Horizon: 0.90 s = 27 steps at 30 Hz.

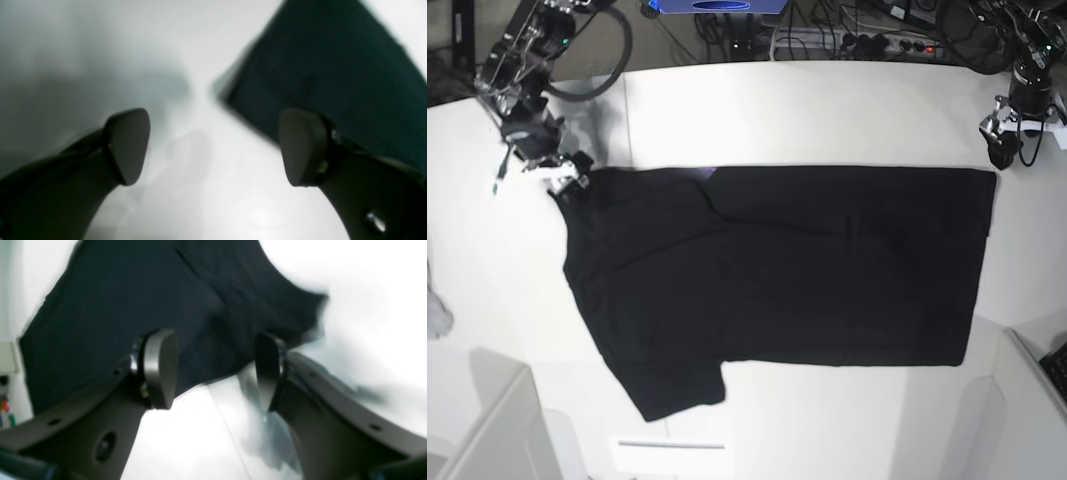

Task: Fold the T-shirt properly
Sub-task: 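Release and regrasp the shoulder edge with both grippers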

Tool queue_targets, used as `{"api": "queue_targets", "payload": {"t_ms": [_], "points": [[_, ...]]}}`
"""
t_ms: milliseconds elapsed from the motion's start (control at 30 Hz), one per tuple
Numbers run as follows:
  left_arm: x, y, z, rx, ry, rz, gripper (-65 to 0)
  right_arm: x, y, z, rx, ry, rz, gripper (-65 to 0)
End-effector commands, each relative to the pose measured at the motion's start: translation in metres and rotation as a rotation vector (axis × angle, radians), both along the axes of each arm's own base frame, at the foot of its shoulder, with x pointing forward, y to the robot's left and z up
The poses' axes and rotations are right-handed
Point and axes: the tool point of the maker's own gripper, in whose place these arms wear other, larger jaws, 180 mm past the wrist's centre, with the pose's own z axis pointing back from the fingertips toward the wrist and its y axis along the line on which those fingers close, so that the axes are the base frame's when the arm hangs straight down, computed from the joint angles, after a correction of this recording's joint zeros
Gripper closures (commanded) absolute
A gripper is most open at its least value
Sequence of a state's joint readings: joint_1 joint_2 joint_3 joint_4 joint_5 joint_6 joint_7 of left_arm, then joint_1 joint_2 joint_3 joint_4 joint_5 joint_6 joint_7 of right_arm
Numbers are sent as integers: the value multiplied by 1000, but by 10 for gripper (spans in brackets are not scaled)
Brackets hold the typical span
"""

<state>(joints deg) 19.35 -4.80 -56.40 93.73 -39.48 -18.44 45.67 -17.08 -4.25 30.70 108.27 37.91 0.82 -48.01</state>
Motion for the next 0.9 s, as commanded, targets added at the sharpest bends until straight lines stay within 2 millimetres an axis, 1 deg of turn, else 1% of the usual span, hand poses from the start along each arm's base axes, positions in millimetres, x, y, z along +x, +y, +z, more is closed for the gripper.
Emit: {"api": "queue_targets", "payload": {"t_ms": [0, 100, 167, 233, 300, 367, 467, 567, 633, 700, 800, 867], "points": [[6, 5, 11, 23, -44, -14, -587, 6, -3, 10, -12, -56, -15, -350], [6, 3, 4, 10, -40, -29, -587, 3, -3, 8, -15, -56, -22, -360], [12, 3, 4, 0, -54, -24, -587, 1, -4, 7, -13, -54, -27, -366], [14, 2, -1, -18, -56, -15, -587, 1, -4, 6, -12, -51, -27, -366], [19, 2, -5, -36, -61, -10, -587, -2, -4, -3, 1, -27, -32, -366], [24, 1, -6, -47, -71, -7, -587, -7, -2, -18, 26, 9, -36, -366], [33, 1, -3, -47, -90, -9, -586, -13, -1, -34, 90, 39, -60, -368], [47, -10, -3, -56, -100, -49, -586, -19, -8, -44, 194, 37, -132, -368], [53, -17, -4, -63, -101, -67, -586, -20, -12, -47, 223, 35, -151, -368], [65, -21, -1, -70, -119, -81, -586, -17, -13, -48, 231, 33, -158, -368], [66, -24, -13, -108, -109, -69, -586, -15, -12, -47, 235, 28, -156, -368], [68, -23, -18, -128, -108, -55, -586, -6, -11, -43, 235, 11, -148, -368]]}}
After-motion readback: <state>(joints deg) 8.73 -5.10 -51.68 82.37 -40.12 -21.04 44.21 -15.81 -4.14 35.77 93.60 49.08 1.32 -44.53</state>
